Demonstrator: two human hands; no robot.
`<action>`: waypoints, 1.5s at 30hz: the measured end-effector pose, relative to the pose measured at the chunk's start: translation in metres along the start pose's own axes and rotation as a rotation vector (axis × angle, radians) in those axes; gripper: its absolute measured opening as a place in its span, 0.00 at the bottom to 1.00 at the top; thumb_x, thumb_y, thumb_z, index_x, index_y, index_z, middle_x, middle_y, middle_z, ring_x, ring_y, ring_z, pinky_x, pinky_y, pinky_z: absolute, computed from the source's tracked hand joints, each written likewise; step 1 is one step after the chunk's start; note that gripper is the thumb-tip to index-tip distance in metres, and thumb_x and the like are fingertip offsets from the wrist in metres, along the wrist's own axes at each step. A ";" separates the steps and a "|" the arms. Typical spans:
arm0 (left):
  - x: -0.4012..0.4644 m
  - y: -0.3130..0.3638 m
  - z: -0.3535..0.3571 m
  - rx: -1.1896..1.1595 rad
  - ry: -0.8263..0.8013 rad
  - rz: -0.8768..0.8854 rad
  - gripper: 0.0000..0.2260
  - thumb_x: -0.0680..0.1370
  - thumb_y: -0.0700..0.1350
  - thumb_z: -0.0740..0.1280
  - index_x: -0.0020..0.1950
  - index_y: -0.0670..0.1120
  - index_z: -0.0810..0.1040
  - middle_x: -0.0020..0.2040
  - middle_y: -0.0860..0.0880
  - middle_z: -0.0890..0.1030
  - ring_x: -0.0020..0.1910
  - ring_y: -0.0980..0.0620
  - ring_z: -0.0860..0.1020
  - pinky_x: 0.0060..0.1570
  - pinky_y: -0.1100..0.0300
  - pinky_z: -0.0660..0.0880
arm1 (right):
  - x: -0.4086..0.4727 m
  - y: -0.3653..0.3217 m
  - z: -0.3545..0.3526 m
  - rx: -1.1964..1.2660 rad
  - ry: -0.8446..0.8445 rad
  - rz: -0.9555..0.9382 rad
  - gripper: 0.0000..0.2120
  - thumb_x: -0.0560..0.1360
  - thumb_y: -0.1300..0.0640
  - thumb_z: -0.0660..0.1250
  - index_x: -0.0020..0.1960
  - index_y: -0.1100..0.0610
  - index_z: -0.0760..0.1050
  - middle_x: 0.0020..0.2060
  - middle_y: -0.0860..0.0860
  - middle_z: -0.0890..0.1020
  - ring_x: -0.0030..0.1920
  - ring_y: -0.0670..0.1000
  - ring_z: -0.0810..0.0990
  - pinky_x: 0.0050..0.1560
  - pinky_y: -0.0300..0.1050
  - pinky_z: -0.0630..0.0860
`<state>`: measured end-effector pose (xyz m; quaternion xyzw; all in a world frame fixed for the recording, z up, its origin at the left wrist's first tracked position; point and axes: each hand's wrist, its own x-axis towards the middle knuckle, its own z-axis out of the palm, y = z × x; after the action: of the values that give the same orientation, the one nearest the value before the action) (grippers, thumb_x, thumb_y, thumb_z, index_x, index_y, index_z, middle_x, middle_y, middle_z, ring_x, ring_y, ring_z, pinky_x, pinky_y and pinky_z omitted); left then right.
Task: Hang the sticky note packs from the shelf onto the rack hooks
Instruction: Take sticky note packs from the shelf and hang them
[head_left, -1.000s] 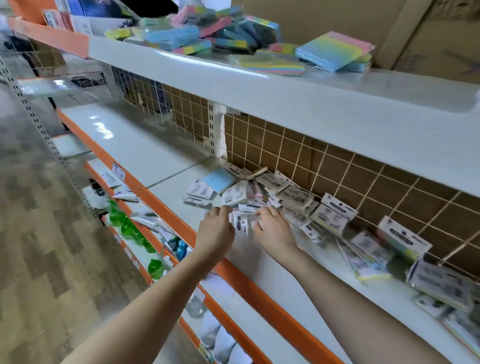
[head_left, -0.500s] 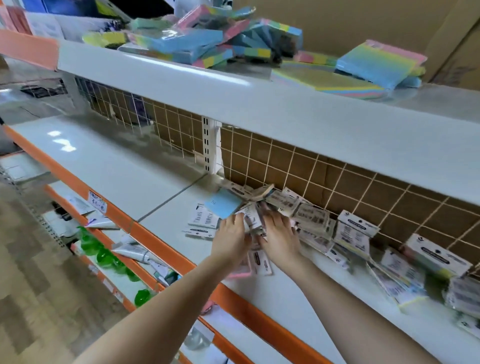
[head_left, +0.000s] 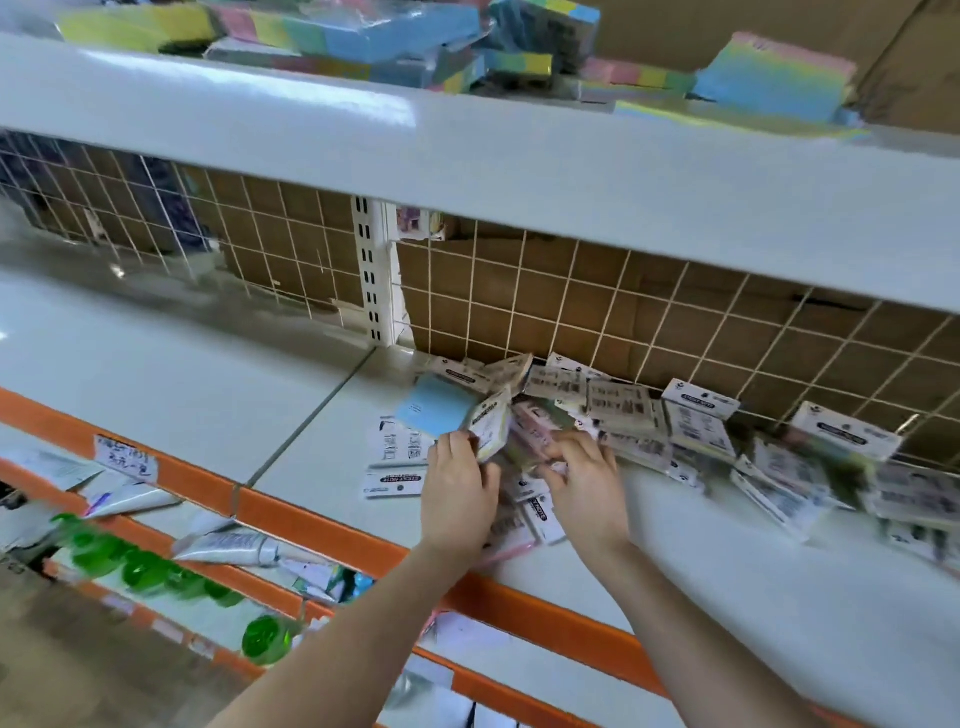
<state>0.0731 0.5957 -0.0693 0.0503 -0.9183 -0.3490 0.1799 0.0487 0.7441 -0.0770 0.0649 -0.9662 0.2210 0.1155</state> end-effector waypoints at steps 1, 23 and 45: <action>0.000 0.000 -0.001 -0.041 0.003 -0.022 0.10 0.76 0.39 0.62 0.57 0.38 0.71 0.53 0.42 0.73 0.54 0.45 0.70 0.54 0.54 0.69 | -0.003 0.001 -0.001 0.026 -0.003 0.020 0.07 0.76 0.57 0.67 0.53 0.56 0.78 0.60 0.47 0.75 0.61 0.56 0.72 0.60 0.44 0.63; -0.006 0.033 -0.018 -1.022 -0.140 -0.258 0.06 0.82 0.42 0.59 0.56 0.49 0.73 0.45 0.53 0.80 0.40 0.66 0.79 0.32 0.72 0.73 | -0.037 0.002 -0.111 0.552 0.372 0.481 0.12 0.80 0.57 0.59 0.41 0.56 0.77 0.33 0.48 0.79 0.33 0.44 0.74 0.31 0.35 0.66; -0.054 0.138 0.017 -1.580 -0.431 -0.576 0.17 0.80 0.39 0.63 0.68 0.45 0.69 0.60 0.45 0.80 0.56 0.47 0.80 0.44 0.54 0.81 | -0.095 0.032 -0.147 1.405 0.349 0.784 0.16 0.78 0.45 0.62 0.59 0.56 0.72 0.53 0.56 0.83 0.52 0.54 0.83 0.56 0.51 0.78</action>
<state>0.1218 0.7215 -0.0057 0.0741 -0.3726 -0.9183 -0.1111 0.1631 0.8451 0.0146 -0.2555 -0.5233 0.8054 0.1108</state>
